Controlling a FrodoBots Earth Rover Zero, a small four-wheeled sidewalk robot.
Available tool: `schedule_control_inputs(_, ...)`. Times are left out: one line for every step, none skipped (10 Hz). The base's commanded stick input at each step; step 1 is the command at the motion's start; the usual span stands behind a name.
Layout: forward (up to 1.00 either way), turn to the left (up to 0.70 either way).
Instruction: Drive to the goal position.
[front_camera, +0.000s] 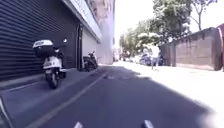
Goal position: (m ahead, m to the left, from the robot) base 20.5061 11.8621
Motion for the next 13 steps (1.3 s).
schedule_control_inputs(0.70, -0.02)
schedule_control_inputs(0.70, 0.00)
schedule_control_inputs(0.70, 0.00)
schedule_control_inputs(0.70, 0.00)
schedule_control_inputs(0.70, 0.00)
schedule_control_inputs(0.70, 0.00)
schedule_control_inputs(0.70, 0.00)
schedule_control_inputs(0.70, 0.00)
schedule_control_inputs(0.70, 0.00)
schedule_control_inputs(0.70, 0.00)
schedule_control_inputs(0.70, 0.00)
schedule_control_inputs(0.70, 0.00)
schedule_control_inputs(0.70, 0.00)
